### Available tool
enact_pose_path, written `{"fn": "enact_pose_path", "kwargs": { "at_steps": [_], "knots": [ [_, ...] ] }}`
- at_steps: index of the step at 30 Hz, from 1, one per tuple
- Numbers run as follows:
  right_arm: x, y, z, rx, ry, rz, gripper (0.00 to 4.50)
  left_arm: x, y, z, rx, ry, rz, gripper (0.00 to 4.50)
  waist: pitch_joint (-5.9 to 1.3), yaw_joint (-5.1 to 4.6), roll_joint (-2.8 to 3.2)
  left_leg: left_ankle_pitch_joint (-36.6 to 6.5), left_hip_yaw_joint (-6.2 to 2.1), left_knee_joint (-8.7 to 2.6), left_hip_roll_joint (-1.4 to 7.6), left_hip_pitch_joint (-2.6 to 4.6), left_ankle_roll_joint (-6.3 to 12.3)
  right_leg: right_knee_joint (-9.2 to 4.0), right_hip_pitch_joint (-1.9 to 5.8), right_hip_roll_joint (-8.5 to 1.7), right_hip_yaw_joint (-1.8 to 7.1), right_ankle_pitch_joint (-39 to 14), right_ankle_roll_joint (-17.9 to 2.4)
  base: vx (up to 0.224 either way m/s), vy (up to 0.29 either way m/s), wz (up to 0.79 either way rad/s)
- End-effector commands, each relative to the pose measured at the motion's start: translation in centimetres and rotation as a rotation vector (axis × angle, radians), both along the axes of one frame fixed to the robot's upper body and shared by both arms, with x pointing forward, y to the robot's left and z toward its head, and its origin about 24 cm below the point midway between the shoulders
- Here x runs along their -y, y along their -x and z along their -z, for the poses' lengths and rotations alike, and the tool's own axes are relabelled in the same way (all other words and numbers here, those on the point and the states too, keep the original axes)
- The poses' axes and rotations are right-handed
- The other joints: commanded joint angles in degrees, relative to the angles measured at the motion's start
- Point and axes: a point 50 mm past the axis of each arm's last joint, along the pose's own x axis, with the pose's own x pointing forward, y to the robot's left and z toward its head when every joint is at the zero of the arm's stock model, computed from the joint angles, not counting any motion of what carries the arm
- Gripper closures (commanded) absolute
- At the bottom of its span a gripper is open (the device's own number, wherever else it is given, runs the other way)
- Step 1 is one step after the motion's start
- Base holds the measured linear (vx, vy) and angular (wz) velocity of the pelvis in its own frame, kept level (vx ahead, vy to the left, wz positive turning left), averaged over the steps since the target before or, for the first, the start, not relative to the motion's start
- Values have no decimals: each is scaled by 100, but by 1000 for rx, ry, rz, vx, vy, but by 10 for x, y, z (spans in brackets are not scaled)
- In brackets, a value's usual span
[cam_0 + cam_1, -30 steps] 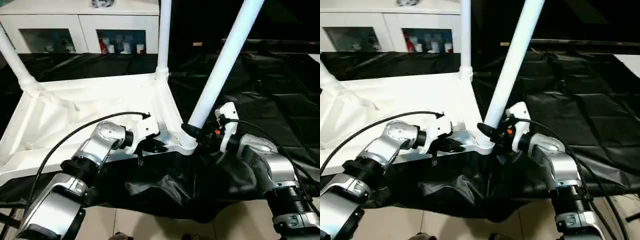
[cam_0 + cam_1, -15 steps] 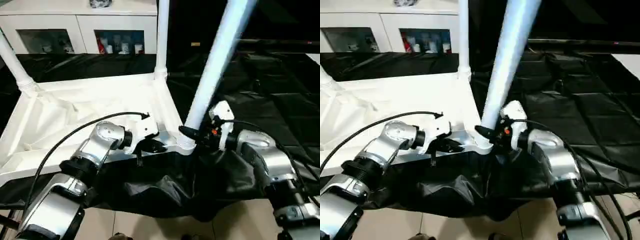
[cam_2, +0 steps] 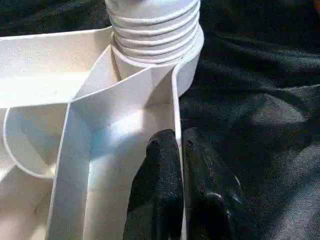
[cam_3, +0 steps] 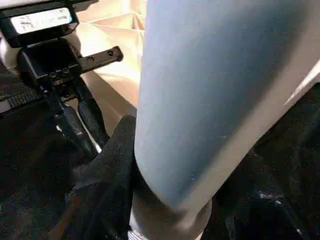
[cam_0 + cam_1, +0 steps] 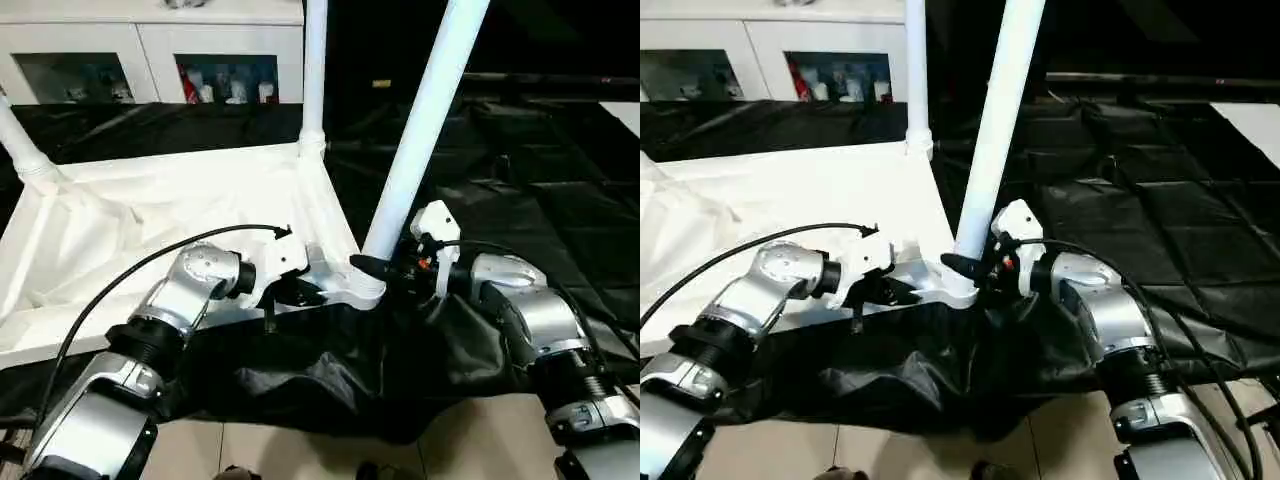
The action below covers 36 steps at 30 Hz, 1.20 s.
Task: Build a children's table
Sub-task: Insert table leg to table base
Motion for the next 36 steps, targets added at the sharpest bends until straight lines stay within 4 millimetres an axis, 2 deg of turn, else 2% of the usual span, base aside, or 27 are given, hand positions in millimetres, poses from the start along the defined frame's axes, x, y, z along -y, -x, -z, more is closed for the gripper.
{"fn": "enact_pose_path", "kwargs": {
  "at_steps": [1, 5, 9, 11, 13, 14, 20, 25, 32, 34, 36],
  "knots": [
    [-26, 19, 37, -154, 118, -139, 262, 22, 1, -19, 70, 43, 110, 450, -211, 1, -44, -2177, -146, -446, 160, 39, 273, -527, 177, -352, 245, -3472, -535, 0, 0, 0],
    [-23, 9, 24, -189, -36, -32, 262, 21, -1, -20, 76, 47, 75, 450, -231, 19, -65, -2090, -123, -432, 141, 112, 263, -572, 157, -356, 255, -3659, -529, 0, 0, 0],
    [-7, 2, 15, -228, -183, 87, 262, 17, -1, -18, 72, 45, 50, 450, -232, 33, -54, -2096, -139, -458, 168, 110, 198, -570, 164, -349, 244, -3613, -552, 0, 0, 0],
    [3, 2, 13, -235, -221, 132, 262, 16, 1, -16, 69, 43, 46, 450, -267, 41, -58, -2103, -143, -454, 183, 120, 162, -560, 178, -367, 250, -3552, -584, 0, 0, 0],
    [9, 1, 11, -242, -255, 168, 262, 15, 2, -14, 66, 43, 43, 450, -272, 49, -50, -2052, -138, -461, 194, 112, 163, -541, 178, -359, 266, -3374, -659, 0, 0, 0],
    [12, 1, 10, -243, -272, 183, 262, 14, 3, -14, 64, 42, 42, 450, -299, 55, -65, -1929, -132, -461, 198, 80, 157, -488, 209, -360, 281, -3097, -749, 0, 0, 0],
    [26, 3, 8, -258, -325, 253, 262, 14, 6, -8, 55, 32, 37, 450, -340, 113, -54, -1510, -58, -429, 199, 83, 229, -379, 221, -343, 337, -2245, -1078, 0, 0, 0],
    [20, 7, 5, -222, -241, 193, 262, 14, 7, -8, 55, 21, 39, 450, -341, 154, -54, -1378, -38, -414, 194, 69, 251, -356, 236, -350, 350, -2205, -1078, 0, 0, 0],
    [-5, 3, -14, -112, -102, 72, 262, 15, 7, -7, 57, 5, 51, 450, -342, 183, -82, -1389, -55, -408, 177, 48, 213, -376, 240, -355, 340, -2612, -857, 0, 0, 0],
    [-9, 2, -15, -100, -83, 53, 262, 15, 7, -7, 56, 4, 52, 450, -335, 158, -94, -1394, -70, -412, 174, 20, 189, -362, 239, -342, 335, -2672, -789, 0, 0, 0],
    [-16, 3, -16, -100, -46, 7, 262, 15, 8, -7, 54, 1, 54, 450, -338, 165, -82, -1428, -59, -400, 173, 56, 181, -382, 212, -345, 344, -2747, -762, 0, 0, 0]
  ]
}}
